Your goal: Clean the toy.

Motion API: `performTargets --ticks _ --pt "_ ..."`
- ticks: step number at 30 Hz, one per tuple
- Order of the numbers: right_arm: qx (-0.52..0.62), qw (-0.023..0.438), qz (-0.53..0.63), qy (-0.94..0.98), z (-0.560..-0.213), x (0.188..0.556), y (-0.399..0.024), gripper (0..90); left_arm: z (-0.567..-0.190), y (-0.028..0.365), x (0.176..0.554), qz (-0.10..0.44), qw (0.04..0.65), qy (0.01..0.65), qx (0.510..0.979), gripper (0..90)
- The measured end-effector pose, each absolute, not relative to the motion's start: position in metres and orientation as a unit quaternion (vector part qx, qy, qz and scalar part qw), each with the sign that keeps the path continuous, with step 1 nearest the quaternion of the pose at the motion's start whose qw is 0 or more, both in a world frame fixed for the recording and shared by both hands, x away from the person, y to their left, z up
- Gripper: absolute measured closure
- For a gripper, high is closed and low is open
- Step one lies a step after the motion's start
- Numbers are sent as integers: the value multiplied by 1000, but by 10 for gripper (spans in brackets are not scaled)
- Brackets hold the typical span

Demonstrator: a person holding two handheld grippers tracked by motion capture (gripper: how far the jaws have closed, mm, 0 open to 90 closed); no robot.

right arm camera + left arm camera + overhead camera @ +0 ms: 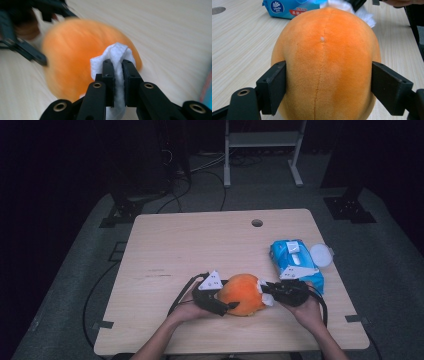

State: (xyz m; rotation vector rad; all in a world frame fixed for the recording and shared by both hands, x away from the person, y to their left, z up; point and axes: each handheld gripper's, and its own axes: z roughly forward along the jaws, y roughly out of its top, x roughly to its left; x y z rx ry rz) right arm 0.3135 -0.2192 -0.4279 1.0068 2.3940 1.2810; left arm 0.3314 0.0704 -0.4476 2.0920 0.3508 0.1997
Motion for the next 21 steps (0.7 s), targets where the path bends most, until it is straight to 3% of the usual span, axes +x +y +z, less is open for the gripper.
performTargets --ticks 5,11,21 --pt "351 121 434 821 -431 310 -222 811 -446 68 330 91 478 135 863 190" --pt "316 128 484 806 -412 302 -204 809 -443 60 325 106 469 125 868 189" --pt "357 119 454 807 -429 309 -220 812 -445 67 330 77 489 141 857 176"
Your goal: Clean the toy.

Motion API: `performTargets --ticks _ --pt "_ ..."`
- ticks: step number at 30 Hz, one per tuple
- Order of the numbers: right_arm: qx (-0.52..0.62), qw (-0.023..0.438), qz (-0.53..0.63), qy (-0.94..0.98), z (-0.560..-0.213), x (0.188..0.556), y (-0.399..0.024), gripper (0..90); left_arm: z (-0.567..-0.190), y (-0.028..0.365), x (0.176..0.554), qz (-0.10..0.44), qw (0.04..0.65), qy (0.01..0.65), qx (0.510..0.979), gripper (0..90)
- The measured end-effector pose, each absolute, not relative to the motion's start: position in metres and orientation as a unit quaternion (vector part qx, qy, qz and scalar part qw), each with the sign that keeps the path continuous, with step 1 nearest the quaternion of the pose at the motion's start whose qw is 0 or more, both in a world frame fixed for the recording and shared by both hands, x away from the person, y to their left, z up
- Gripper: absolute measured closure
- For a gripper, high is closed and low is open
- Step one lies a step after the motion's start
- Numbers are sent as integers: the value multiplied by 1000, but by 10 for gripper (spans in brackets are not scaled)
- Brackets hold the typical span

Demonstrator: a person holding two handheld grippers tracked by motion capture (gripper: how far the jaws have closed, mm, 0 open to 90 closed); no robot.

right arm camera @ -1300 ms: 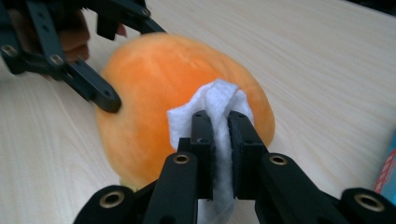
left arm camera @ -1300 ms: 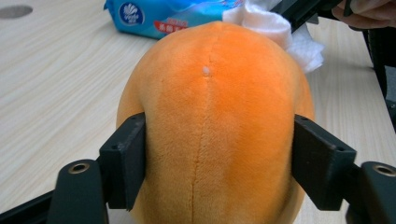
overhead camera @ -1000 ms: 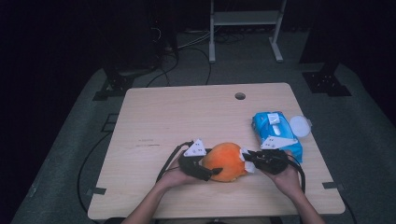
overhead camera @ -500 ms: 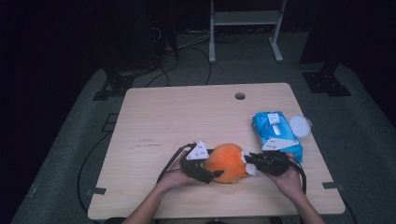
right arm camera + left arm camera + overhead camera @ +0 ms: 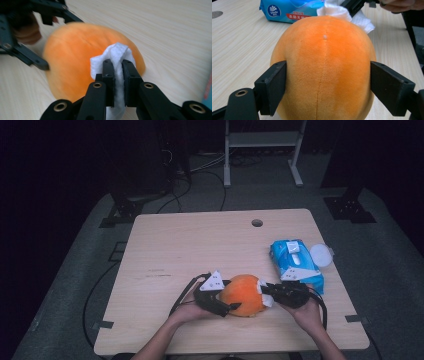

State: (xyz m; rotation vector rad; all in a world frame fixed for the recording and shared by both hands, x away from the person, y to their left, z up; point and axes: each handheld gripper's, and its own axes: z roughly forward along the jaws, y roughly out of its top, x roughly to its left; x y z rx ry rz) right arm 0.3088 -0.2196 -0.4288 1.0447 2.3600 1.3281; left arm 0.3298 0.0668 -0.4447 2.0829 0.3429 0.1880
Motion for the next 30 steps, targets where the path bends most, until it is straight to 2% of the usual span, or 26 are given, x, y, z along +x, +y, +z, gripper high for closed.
performTargets --ticks 8,14,17,19,23,30 --pt "383 109 426 813 -436 313 -224 812 -446 69 333 71 495 150 853 177" --pt "394 105 409 817 -440 314 -226 812 -447 71 337 60 495 172 850 114" --pt "386 114 423 812 -434 312 -225 812 -447 70 339 55 493 185 848 111" --pt "368 114 464 798 -420 308 -218 812 -442 63 335 75 487 174 852 169" --pt "331 123 486 800 -411 300 -200 809 -439 53 325 106 475 145 861 175" --pt "336 132 469 806 -416 300 -205 810 -441 66 336 61 491 179 850 51"
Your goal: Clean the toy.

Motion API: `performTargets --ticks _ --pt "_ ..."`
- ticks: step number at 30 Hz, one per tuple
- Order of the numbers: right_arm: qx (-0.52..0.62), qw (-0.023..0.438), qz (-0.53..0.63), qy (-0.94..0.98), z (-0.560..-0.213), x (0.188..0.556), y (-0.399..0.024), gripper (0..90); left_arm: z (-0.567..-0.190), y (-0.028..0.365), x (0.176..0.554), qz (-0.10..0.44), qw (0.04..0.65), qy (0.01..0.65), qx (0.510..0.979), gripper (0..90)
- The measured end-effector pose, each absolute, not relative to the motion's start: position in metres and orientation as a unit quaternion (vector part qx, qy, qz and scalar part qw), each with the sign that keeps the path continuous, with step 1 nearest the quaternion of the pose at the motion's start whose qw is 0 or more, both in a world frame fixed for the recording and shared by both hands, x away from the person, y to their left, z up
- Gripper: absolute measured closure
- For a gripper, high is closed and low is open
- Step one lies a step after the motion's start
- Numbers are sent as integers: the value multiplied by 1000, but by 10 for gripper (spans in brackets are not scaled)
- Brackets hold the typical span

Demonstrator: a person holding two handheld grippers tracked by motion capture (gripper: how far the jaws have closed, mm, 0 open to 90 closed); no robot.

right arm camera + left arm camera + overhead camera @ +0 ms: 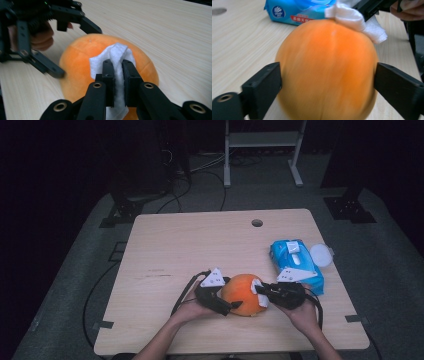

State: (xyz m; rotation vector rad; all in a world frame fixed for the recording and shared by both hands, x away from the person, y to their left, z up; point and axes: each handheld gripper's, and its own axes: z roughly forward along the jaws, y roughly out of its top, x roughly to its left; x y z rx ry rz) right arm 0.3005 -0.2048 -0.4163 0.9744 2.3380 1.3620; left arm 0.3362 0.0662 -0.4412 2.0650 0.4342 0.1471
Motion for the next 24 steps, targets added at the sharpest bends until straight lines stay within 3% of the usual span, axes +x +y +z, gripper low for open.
performTargets --ticks 2,4,8,15,21,24 --pt "345 131 472 801 -417 302 -211 810 -449 68 342 21 486 195 852 61" --pt "346 130 473 800 -417 302 -210 811 -450 67 342 27 488 193 851 151" --pt "326 156 473 804 -407 294 -195 812 -437 57 327 100 478 169 856 266" --pt "292 179 477 810 -397 282 -190 811 -428 51 316 123 490 159 848 340" --pt "274 190 479 812 -389 274 -183 811 -422 50 312 126 491 151 849 333" --pt "278 185 468 819 -395 279 -185 813 -427 52 317 108 486 153 853 243"
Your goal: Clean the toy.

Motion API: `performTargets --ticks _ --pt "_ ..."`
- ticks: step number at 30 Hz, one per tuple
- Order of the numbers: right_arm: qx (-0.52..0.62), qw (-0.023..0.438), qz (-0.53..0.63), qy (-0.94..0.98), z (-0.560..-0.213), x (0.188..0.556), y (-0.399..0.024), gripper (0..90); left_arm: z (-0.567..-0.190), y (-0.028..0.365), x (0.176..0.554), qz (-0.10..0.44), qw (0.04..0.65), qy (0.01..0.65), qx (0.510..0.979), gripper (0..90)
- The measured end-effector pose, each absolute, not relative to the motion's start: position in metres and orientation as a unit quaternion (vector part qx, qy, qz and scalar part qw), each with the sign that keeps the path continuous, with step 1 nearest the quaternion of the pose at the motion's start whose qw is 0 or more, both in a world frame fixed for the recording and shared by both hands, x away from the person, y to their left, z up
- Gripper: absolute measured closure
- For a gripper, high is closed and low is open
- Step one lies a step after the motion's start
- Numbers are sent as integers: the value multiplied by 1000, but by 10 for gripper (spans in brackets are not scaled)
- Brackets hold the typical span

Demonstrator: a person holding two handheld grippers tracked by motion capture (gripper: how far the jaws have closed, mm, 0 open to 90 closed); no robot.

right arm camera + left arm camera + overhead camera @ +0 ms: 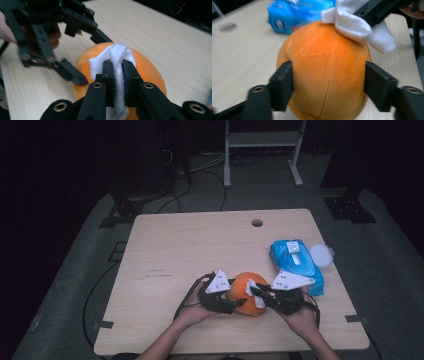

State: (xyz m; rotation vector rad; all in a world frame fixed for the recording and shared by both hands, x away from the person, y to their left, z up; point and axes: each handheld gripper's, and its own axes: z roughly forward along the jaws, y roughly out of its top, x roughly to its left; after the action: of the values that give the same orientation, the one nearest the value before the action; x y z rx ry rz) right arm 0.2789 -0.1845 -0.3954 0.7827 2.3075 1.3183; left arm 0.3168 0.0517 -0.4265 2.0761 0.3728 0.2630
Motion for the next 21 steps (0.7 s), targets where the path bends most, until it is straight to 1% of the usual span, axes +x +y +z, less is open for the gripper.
performTargets --ticks 1,3,4,5,6,8,9,10,11,12,13,15,17,21 --pt "284 178 462 821 -403 283 -188 812 -429 54 320 96 495 161 848 208" --pt "291 175 464 818 -405 285 -193 813 -429 56 322 88 501 167 845 160" --pt "291 175 464 818 -405 285 -193 813 -430 58 324 85 502 170 844 160" --pt "296 177 464 816 -404 286 -196 813 -433 57 328 74 495 179 847 108" --pt "296 177 464 816 -404 286 -196 813 -433 57 328 74 495 179 847 103" --pt "298 179 464 815 -404 288 -200 813 -439 55 332 49 492 187 849 105" --pt "303 176 464 813 -404 288 -202 813 -440 55 331 56 503 184 843 196" --pt "303 176 464 813 -404 288 -202 813 -440 55 331 56 503 184 843 260" --pt "307 180 466 810 -401 287 -202 813 -434 52 325 76 510 180 838 315" --pt "307 180 466 810 -401 287 -202 813 -434 52 325 76 510 180 838 348" --pt "304 190 469 807 -394 282 -200 814 -423 48 316 95 518 165 834 362" --pt "289 197 479 805 -384 275 -197 814 -414 47 310 110 518 149 835 366" --pt "281 207 478 806 -380 272 -195 814 -411 47 308 113 515 151 836 369" --pt "285 205 472 809 -385 273 -190 815 -415 44 309 127 495 154 846 375"
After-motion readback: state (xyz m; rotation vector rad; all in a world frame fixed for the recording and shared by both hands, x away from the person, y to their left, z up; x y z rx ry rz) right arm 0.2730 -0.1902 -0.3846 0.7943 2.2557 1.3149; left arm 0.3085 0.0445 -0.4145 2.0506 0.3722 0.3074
